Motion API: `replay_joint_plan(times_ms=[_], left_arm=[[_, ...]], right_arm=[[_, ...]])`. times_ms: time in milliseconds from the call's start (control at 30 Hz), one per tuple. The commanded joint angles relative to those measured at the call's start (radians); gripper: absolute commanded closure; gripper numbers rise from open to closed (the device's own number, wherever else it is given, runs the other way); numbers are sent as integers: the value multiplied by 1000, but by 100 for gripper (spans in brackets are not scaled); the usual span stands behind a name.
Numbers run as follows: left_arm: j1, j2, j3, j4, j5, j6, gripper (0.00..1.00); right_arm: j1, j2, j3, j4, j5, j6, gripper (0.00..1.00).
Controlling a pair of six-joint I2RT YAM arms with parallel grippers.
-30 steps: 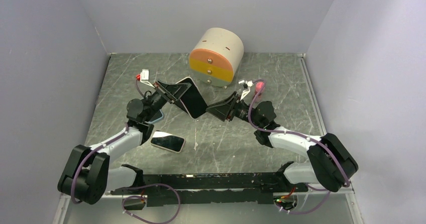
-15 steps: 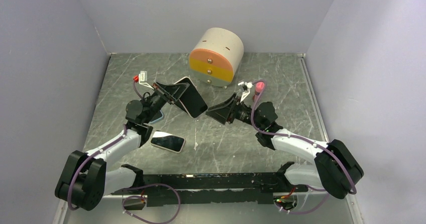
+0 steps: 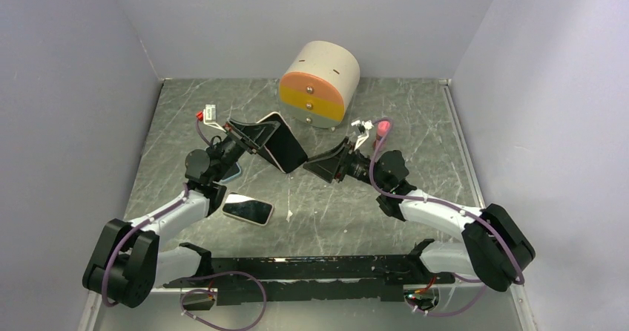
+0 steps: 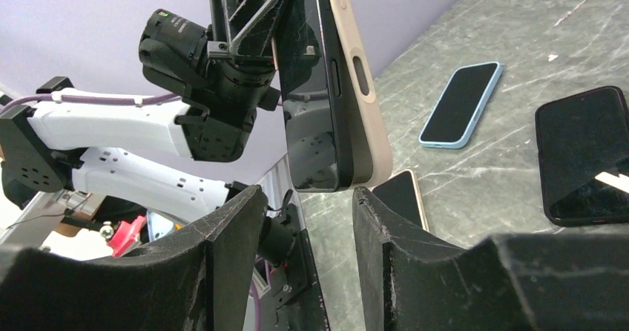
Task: Take the phone out of the phone case
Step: Remove the phone case from the phone.
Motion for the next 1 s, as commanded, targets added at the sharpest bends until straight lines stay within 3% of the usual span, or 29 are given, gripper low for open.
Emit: replay_joint_plan(times_ms=[0,300,967], left_arm=[[-2,-28,7,110,17,-24,97],[-4,35,12,252,67,-84,97],[-70,162,35,321,92,-73,98]], right_arm=[[2,5,32,92,-1,15,49],[1,42,63,148,-26,44,51],[1,144,134,331,-133,111,65]])
